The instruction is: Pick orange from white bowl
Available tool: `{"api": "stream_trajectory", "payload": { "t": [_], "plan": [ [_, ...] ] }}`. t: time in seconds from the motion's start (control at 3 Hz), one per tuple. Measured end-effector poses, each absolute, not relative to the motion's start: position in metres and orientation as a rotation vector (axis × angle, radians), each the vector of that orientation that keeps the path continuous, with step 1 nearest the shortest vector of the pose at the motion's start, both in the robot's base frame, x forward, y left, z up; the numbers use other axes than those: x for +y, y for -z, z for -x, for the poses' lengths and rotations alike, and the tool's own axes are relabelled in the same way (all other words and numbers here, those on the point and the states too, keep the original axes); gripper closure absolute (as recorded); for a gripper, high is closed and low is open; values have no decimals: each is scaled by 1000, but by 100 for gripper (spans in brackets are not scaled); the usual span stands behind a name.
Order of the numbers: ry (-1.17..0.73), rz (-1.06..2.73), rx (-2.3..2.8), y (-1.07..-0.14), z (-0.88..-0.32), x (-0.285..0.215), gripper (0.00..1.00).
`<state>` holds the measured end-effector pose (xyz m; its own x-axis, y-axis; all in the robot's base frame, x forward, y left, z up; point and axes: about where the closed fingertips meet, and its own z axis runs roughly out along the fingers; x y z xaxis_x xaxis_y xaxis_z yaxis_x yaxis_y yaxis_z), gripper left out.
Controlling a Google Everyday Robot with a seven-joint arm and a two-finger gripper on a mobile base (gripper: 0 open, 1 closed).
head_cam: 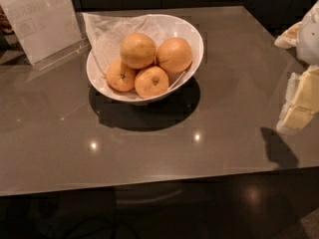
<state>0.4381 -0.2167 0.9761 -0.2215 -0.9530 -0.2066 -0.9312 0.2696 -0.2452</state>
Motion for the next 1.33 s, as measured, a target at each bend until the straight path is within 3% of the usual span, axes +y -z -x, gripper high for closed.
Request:
{"api": "stream_trajectory", "payload": {
  "t": [0.67,1.33],
  "plan": [
    [14,1813,2129,-980,-474,-180,0],
    [-223,1998,1885,-975,-546,-76,0]
  ]
}}
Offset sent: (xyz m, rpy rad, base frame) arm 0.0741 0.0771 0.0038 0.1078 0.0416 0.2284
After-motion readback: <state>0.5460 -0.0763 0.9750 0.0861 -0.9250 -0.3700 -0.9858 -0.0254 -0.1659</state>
